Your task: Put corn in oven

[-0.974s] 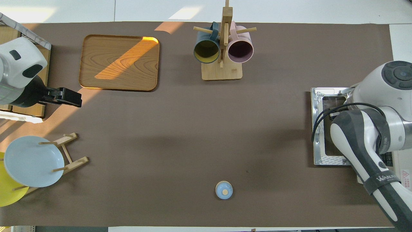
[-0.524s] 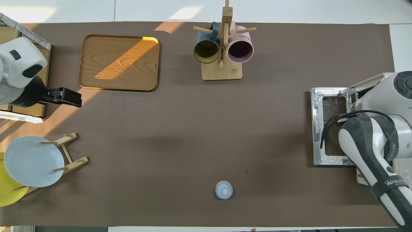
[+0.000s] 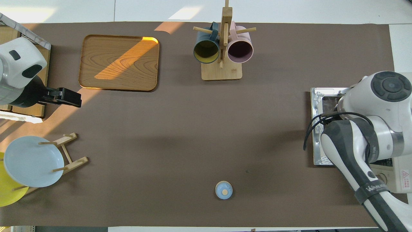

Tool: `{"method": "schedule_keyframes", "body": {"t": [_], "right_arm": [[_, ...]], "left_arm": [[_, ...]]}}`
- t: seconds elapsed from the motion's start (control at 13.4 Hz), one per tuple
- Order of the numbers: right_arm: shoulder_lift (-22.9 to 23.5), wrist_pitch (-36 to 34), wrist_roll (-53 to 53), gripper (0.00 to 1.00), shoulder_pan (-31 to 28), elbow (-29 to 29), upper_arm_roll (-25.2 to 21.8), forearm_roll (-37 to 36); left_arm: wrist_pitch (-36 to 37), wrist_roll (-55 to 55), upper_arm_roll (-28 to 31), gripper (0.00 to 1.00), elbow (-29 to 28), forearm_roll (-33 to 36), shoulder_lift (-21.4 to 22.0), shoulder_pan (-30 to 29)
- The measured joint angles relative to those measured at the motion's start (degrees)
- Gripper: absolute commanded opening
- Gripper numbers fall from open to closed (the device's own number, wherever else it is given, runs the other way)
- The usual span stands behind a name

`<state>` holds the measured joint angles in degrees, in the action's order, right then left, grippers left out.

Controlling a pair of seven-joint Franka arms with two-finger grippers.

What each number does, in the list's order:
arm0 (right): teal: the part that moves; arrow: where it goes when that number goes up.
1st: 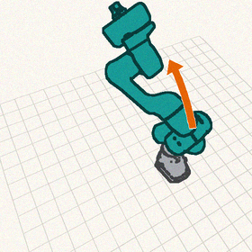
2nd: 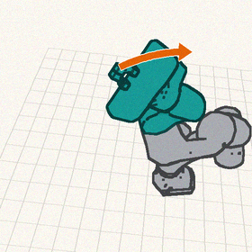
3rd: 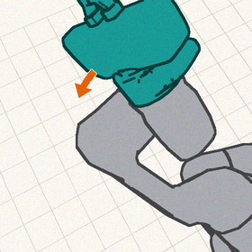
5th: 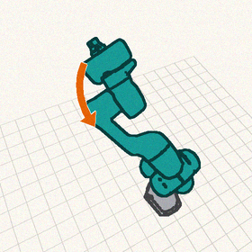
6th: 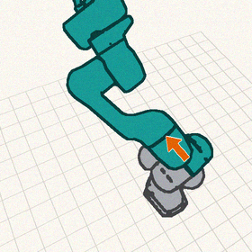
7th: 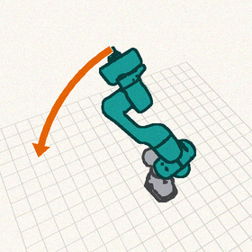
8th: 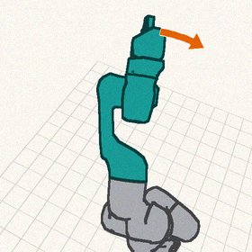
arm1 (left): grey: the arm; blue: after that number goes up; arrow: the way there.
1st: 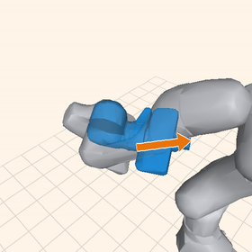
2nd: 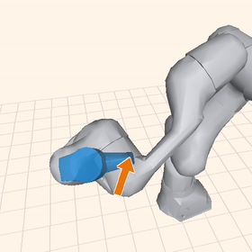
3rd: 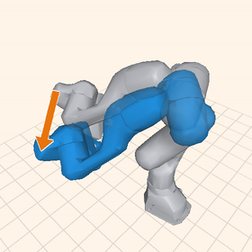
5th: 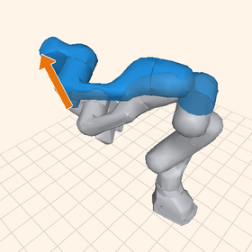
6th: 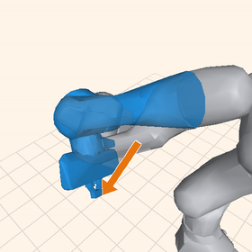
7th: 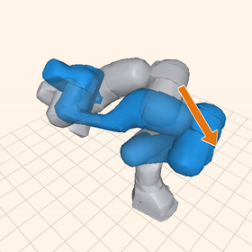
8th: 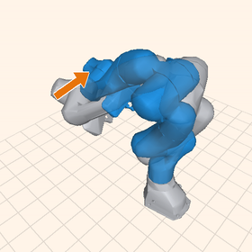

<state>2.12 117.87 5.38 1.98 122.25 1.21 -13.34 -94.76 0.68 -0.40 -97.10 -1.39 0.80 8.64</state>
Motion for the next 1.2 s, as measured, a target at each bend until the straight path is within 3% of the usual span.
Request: {"method": "schedule_keyframes", "body": {"t": [0.22, 0.52, 1.2], "right_arm": [[2.09, 4.55, 4.91, 0.0, 3.57, 0.31, 0.28, 2.5], [7.1, 7.78, 5.53, 0.0, 3.24, 0.87, -0.29, 5.55], [7.66, 8.1, 5.53, 0.0, 1.99, 1.82, -0.5, 4.06]], "left_arm": [[0.0, 0.0, 0.0, 1.0, 0.0, 0.0, 0.0, 0.0], [0.0, 0.0, 0.0, 1.0, 0.0, 0.0, 0.0, 0.0], [0.0, 0.0, 0.0, 1.0, 0.0, 0.0, 0.0, 0.0]]}}
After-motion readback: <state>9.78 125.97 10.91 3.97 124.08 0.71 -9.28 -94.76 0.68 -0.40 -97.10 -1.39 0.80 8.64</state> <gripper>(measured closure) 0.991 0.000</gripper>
